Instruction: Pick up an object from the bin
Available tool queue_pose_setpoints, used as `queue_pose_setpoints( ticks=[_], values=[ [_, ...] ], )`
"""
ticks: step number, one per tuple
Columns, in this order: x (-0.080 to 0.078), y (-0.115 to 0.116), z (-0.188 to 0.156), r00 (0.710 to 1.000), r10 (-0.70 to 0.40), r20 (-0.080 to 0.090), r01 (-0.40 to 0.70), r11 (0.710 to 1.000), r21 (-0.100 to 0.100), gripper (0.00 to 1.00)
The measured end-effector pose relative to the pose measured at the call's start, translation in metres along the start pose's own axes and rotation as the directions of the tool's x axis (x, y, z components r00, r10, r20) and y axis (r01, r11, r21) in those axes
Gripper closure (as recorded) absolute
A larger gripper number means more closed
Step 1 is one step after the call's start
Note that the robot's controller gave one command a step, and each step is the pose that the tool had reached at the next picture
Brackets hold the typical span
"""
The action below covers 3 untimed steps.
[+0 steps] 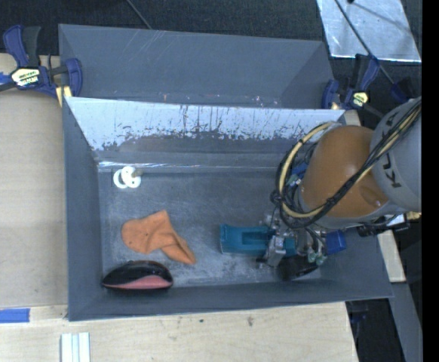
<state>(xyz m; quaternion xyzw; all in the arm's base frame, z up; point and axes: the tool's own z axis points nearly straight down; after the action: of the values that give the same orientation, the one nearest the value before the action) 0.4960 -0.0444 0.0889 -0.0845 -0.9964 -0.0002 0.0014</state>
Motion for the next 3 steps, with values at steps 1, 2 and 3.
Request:
queue_pose_setpoints(
  ticks=[1, 2, 3],
  values=[
    [0.000, 0.000, -0.012, 1.000, 0.000, -0.002, 0.000, 1.000, 0.001, 1.00],
    [0.002, -0.001, -0.031, 1.000, 0.000, -0.008, 0.000, 1.000, 0.001, 1.00],
    [0.002, -0.001, -0.054, 1.000, 0.000, -0.006, 0.000, 1.000, 0.001, 1.00]
  ],
)
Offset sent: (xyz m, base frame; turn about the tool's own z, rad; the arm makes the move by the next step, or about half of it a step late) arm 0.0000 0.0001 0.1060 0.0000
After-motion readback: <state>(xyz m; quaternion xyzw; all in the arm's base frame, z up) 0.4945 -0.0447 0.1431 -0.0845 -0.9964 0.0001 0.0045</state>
